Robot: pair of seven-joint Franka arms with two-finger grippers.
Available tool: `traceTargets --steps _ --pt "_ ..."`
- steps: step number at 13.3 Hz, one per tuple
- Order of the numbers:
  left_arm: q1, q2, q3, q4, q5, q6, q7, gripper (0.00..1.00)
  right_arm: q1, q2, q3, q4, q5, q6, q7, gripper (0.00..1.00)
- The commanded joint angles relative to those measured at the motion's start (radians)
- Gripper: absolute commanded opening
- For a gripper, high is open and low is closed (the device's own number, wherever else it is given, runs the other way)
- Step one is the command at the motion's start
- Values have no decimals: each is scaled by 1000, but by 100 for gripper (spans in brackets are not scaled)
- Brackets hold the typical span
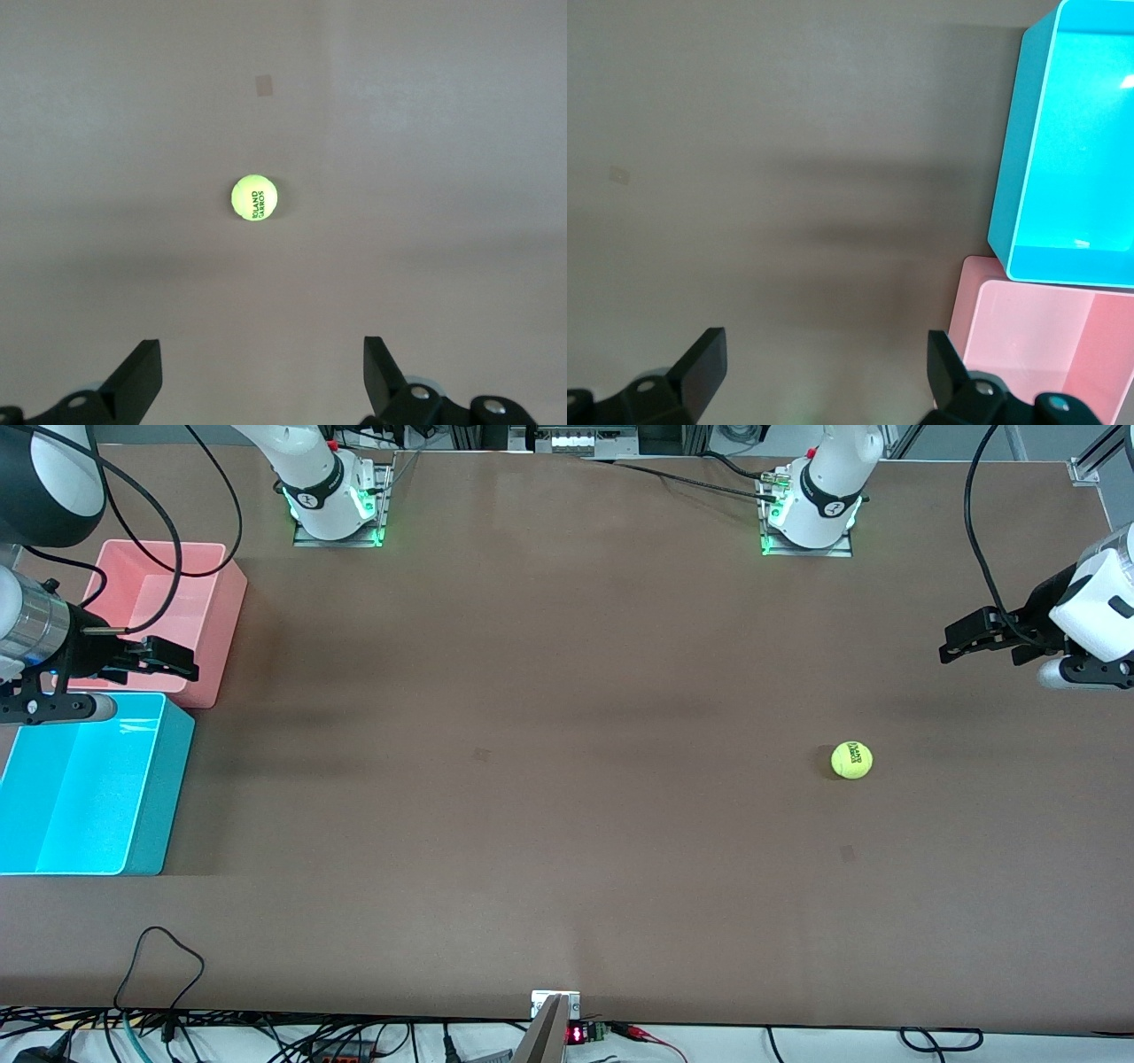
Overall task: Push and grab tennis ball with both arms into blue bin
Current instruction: 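Lower the left gripper beside the yellow tennis ball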
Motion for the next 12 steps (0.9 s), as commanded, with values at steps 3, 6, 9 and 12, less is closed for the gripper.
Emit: traceTargets --steps 3,6,9,12 --pt "19 -31 -18 -34 20 10 -5 100 8 -25 13 5 -44 17 7 100" --pt "52 39 1 -30 23 35 12 60 31 -25 15 5 -44 33 7 100" --pt "63 118 -7 -37 146 71 119 22 28 -25 13 5 -44 31 7 100" --pt "101 216 -7 -42 152 137 360 7 25 -25 10 5 -44 24 7 100"
